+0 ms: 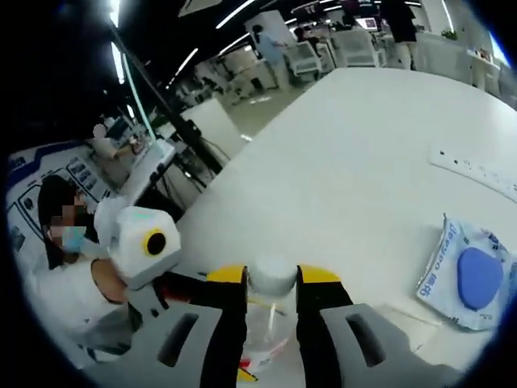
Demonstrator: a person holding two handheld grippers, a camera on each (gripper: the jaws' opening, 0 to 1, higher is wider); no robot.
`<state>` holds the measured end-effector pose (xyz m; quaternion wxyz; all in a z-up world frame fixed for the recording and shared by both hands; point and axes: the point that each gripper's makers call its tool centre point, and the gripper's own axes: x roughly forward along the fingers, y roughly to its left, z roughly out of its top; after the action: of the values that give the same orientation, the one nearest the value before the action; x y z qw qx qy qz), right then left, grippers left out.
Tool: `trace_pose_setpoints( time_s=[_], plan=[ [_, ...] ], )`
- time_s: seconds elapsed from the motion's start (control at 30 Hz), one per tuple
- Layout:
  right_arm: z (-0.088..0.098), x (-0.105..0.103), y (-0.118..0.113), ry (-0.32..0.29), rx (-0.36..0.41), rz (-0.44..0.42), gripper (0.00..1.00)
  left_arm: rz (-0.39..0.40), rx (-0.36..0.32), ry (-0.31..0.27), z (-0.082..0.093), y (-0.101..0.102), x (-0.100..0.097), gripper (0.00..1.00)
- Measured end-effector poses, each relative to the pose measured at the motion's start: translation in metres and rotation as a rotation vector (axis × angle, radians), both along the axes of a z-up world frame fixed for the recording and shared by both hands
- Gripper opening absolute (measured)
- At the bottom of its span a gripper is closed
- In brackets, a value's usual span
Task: Arrange the tabletop items into an orderly group along one side of the table until the central work area is clear of visible clutter.
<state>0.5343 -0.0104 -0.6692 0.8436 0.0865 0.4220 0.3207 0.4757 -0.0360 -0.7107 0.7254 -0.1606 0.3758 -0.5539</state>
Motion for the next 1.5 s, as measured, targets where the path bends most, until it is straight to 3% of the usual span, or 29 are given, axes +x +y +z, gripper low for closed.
trace_pose_setpoints(
  time_s=[0.03,0.2,0.43,0.63,0.97,1.3,1.5],
  plan=[
    [0.002,-0.001,0.0,-0.008,0.002,0.0,0.2,-0.018,-0.045,0.026,0.006,-0.004,-0.005,0.45],
    [0.005,-0.008,-0.002,-0.008,0.009,-0.006,0.2,-0.067,-0.041,-0.014,0.006,-0.004,-0.01,0.45],
    [0.013,-0.017,-0.004,-0.028,0.009,-0.01,0.2,-0.075,-0.066,-0.023,0.009,-0.005,-0.018,0.42],
    [0.022,-0.021,-0.004,-0.048,0.006,-0.007,0.19,-0.089,-0.052,-0.065,0.014,-0.006,-0.019,0.41],
    [0.045,-0.011,-0.004,-0.127,0.014,-0.019,0.19,-0.095,-0.05,-0.124,0.031,-0.008,-0.001,0.4],
    [0.071,0.014,-0.012,-0.246,0.016,-0.05,0.19,-0.128,-0.019,-0.272,0.05,-0.013,0.034,0.4],
    [0.08,0.03,-0.014,-0.319,-0.009,-0.058,0.19,-0.148,-0.014,-0.323,0.055,-0.018,0.054,0.4]
  ],
)
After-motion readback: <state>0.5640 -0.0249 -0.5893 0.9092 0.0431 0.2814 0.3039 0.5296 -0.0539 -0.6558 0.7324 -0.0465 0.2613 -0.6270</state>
